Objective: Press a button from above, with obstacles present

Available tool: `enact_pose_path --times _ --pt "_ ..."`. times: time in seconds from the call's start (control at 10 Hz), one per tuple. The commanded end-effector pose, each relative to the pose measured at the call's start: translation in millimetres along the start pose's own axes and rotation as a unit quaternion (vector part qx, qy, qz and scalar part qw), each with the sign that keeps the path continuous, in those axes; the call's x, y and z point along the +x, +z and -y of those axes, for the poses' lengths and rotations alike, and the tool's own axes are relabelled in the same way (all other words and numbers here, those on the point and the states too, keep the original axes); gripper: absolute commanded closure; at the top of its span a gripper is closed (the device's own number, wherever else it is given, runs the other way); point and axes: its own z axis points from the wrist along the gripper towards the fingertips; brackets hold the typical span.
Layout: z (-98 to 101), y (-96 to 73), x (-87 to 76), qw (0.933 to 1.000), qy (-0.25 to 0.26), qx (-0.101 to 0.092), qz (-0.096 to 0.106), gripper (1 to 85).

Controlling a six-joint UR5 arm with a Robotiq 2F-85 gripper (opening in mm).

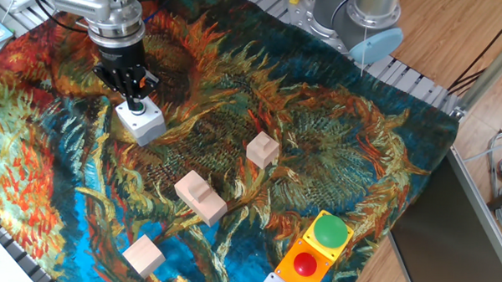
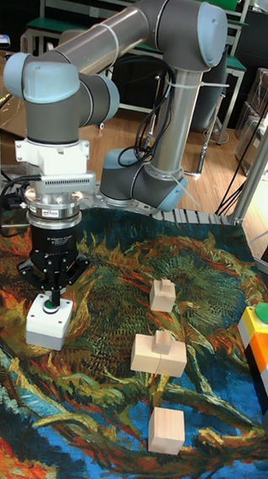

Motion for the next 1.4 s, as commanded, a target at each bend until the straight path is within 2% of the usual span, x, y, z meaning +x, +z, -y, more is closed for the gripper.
enact_pose_path --times 0.0,0.3,0.8,0.9,1.1,1.2,1.3 --pt "-0.3 -2.4 -1.7 1.0 0.006 -0.002 0.002 84.3" --pt "4.6 -3.3 2.4 0.9999 0.016 0.005 -0.004 84.3" --pt "2.3 -3.3 5.6 0.9978 0.066 0.001 -0.01 84.3" --pt "-1.7 -2.9 1.9 0.9976 0.068 0.001 -0.009 84.3" --pt "-27.9 -2.2 -17.4 0.9963 0.085 0.0 -0.014 84.3" --pt "-39.9 -1.3 -24.1 0.9954 0.094 0.008 -0.018 84.3" --pt "-40.5 -1.4 -26.8 0.9952 0.092 0.024 -0.022 84.3"
